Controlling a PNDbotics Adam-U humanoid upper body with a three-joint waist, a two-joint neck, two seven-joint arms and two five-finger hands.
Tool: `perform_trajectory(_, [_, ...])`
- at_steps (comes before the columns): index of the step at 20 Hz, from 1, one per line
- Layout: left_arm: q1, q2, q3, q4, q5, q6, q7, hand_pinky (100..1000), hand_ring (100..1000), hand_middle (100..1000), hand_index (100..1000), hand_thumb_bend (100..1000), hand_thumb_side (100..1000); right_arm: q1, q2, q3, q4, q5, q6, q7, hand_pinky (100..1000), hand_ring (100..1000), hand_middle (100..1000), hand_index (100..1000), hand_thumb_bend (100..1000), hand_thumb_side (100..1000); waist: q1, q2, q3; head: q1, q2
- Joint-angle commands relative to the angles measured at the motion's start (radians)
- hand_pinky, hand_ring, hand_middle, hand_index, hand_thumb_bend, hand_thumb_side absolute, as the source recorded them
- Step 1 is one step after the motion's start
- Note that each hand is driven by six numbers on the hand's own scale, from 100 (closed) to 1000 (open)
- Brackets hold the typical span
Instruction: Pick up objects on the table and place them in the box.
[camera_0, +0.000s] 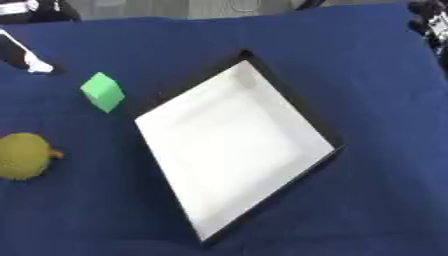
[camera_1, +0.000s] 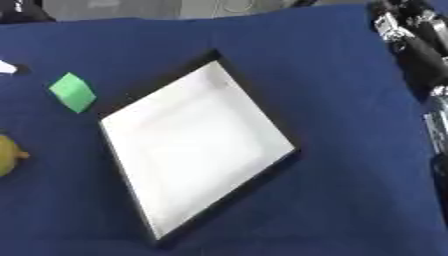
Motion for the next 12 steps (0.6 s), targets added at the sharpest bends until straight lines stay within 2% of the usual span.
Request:
perform_trajectory(1, [-0.016,0.032,-0.002,0.010,-0.012,-0.236,-0.249,895,879,837,894,522,139,-0.021,-0.016,0.002,-0.013,-0.004,0.000,0.003,1000,996,1000,882,100,470,0.013,-0.032,0.000,0.003,-0.016])
perform_trajectory(3, [-0.014,0.040,-0.005,0.011,0.001,-0.248,-0.269,902,884,843,896,526,247,-0.021,-0.021,0.005,-0.012,-0.001,0.000,0.005,1000,996,1000,882,100,470,0.016,-0.027,0.000,0.002,-0.019])
perform_trajectory(6, [-0.010,0.063,-0.018,-0.022,0.002,-0.266,-0.277,904,884,844,896,561,248,-0.021,-0.027,0.010,-0.010,0.005,0.000,0.011,1000,996,1000,882,100,470,0.023,-0.019,0.001,-0.002,-0.024])
perform_trajectory(9, [-0.001,0.078,-0.035,-0.059,0.016,-0.279,-0.278,895,876,842,888,536,197,-0.024,-0.029,0.013,-0.010,0.010,0.000,0.015,1000,995,1000,882,100,470,0.028,-0.011,0.000,-0.005,-0.030])
perform_trajectory(12, [0.004,0.079,-0.052,-0.073,0.022,-0.283,-0.278,894,872,839,888,517,184,-0.027,-0.029,0.016,-0.010,0.012,0.000,0.017,1000,995,1000,882,100,470,0.027,-0.008,-0.004,-0.001,-0.035])
